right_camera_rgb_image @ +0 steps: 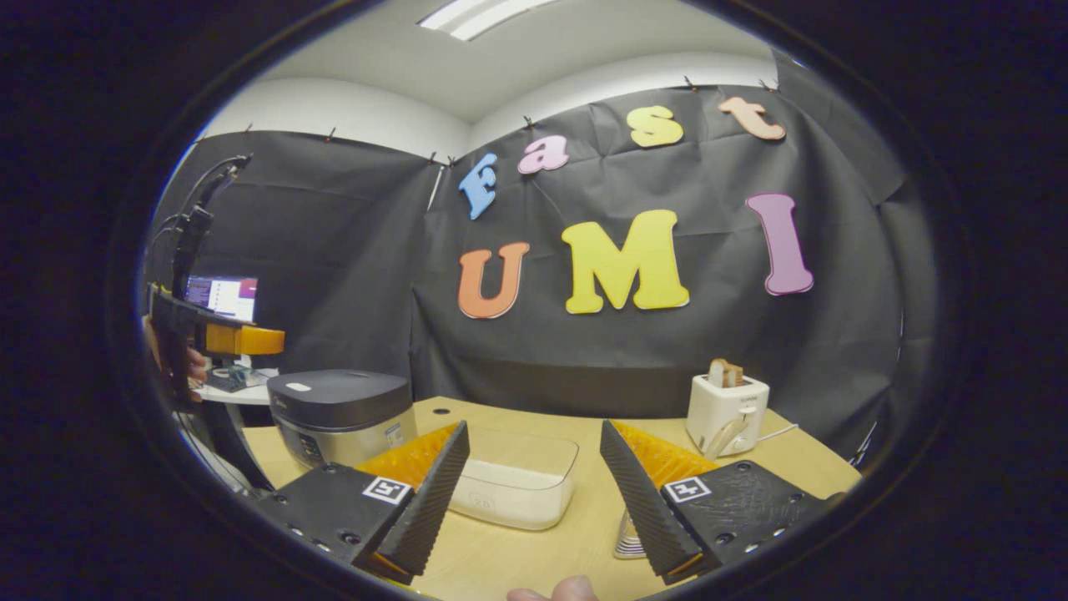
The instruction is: Close the left gripper, press the button to open the rice cooker; take a wooden spoon from the chopstick holder with the right hand, scoop a spoonful of rice and pour it into the rice cooker, then put the wooden spoon back into the chopstick holder.
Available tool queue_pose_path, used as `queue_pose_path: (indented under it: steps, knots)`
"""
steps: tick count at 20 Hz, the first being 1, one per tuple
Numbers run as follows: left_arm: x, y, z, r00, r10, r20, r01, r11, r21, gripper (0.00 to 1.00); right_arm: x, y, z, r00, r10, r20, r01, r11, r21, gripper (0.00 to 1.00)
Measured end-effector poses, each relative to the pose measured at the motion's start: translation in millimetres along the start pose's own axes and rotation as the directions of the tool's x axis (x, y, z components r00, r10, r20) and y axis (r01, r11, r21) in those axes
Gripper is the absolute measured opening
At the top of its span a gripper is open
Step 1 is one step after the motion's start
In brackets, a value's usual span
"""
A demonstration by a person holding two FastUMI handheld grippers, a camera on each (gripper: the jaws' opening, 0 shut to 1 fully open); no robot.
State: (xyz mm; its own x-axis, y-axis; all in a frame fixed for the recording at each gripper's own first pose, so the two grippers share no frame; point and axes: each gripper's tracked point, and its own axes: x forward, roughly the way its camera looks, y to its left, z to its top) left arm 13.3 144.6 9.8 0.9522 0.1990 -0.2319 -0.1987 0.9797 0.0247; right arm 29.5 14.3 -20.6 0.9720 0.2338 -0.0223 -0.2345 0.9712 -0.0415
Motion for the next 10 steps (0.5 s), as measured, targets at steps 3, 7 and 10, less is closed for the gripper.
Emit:
queue_pose_path:
  steps: [3,7,10]
  knots:
    - [16,-5,-15,0.987,-0.063,-0.147,0.058,0.997,-0.042,0.90,-2,0,-3,1.000,0.015,-0.005,-0.015,1.000,-0.002,0.92]
    - [33,3,-17,0.953,-0.078,-0.292,0.074,0.997,-0.023,0.64,-6,-9,-8,1.000,0.014,-0.012,-0.014,1.000,0.008,0.94]
    - [40,8,-22,0.923,-0.059,-0.381,0.053,0.998,-0.026,0.34,-9,-19,-8,1.000,-0.003,-0.007,0.003,1.000,0.009,0.92]
